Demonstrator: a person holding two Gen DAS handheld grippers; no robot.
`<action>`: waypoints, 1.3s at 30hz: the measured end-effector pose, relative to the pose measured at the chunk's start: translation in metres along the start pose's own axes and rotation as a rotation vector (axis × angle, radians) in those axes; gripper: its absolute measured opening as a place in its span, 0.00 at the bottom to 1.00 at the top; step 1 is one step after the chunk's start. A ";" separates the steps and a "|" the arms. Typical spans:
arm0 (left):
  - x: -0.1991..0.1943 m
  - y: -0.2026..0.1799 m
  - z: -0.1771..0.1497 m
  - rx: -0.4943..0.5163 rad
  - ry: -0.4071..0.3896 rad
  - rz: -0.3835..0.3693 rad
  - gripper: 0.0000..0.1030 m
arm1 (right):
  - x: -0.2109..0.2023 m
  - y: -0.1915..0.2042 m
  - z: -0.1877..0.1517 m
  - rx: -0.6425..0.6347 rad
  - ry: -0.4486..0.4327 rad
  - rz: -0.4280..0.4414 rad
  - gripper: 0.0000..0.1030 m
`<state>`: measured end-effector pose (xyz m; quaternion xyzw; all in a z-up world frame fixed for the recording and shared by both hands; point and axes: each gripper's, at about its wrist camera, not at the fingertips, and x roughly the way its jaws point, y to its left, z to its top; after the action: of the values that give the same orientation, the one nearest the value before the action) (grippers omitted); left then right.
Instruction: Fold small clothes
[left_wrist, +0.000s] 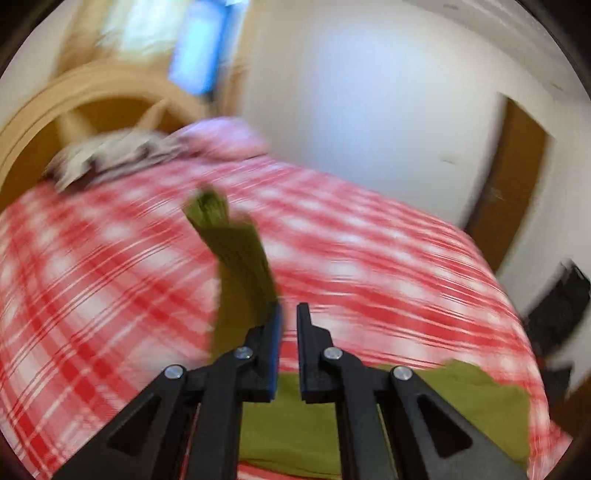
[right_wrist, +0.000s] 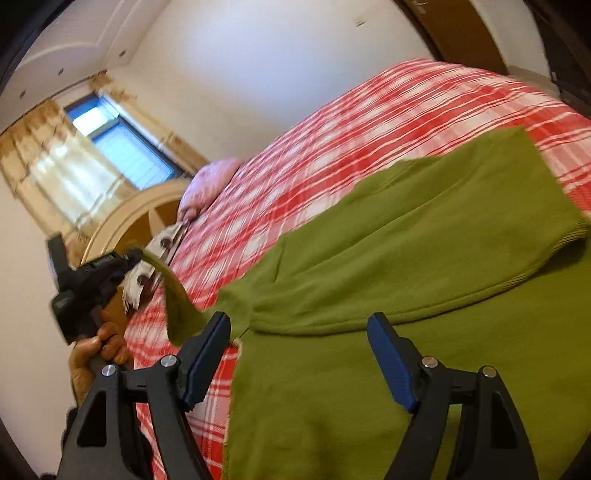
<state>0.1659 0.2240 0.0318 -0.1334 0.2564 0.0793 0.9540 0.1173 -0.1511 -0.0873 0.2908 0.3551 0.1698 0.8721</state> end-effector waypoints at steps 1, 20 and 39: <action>-0.008 -0.036 -0.006 0.055 -0.010 -0.061 0.08 | -0.006 -0.006 0.003 0.011 -0.017 -0.012 0.75; -0.013 -0.072 -0.108 0.111 0.152 -0.060 0.59 | -0.003 -0.005 0.032 -0.053 0.005 0.014 0.75; 0.004 0.046 -0.169 -0.064 0.182 0.176 0.67 | 0.281 0.124 0.025 -0.409 0.375 -0.028 0.58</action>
<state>0.0797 0.2179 -0.1209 -0.1473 0.3502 0.1585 0.9113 0.3176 0.0765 -0.1412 0.0675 0.4725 0.2769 0.8340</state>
